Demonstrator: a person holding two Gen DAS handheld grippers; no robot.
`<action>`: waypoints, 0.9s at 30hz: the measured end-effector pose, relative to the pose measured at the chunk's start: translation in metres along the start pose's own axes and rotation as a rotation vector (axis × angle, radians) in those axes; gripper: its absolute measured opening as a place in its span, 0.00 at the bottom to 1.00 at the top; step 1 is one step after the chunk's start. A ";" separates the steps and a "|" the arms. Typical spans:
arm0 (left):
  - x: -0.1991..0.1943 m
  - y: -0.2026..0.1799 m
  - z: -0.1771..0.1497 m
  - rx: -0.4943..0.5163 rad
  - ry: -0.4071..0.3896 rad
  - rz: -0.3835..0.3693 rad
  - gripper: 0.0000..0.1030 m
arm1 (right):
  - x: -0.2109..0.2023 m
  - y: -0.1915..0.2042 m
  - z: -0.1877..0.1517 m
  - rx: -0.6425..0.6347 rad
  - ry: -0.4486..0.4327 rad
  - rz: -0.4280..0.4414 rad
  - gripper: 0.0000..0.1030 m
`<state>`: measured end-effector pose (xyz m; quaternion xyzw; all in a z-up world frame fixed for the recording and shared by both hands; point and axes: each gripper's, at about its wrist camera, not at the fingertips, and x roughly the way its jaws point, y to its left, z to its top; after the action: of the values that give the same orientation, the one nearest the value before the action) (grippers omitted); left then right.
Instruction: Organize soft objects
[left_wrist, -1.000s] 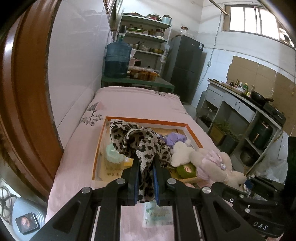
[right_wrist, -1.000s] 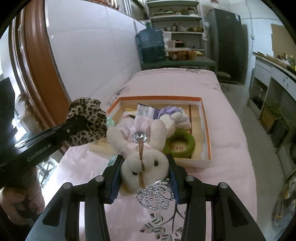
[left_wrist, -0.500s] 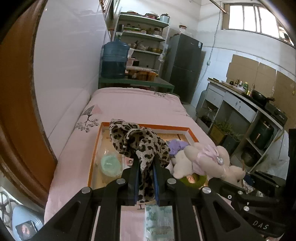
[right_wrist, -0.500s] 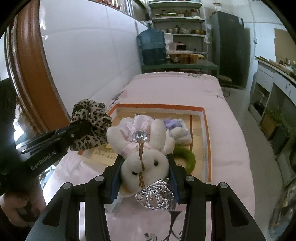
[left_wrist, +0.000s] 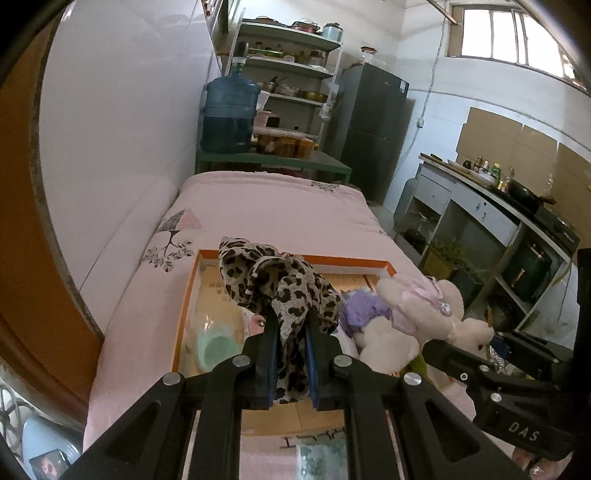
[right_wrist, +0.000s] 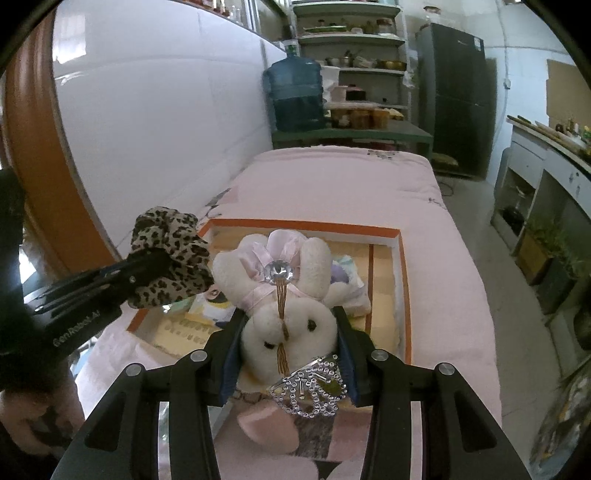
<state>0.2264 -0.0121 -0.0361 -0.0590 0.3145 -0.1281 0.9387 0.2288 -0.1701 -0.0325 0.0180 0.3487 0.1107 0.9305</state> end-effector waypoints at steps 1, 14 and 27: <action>0.002 0.000 0.001 -0.001 0.000 0.001 0.12 | 0.002 -0.001 0.001 -0.001 0.001 -0.002 0.44; 0.035 0.011 0.028 -0.025 0.013 -0.003 0.12 | 0.033 -0.021 0.042 -0.052 0.021 -0.012 0.44; 0.086 0.023 0.053 -0.102 0.152 -0.061 0.13 | 0.099 -0.037 0.076 -0.090 0.173 0.009 0.44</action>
<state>0.3298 -0.0128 -0.0475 -0.1065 0.3892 -0.1445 0.9035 0.3584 -0.1815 -0.0427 -0.0319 0.4224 0.1314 0.8962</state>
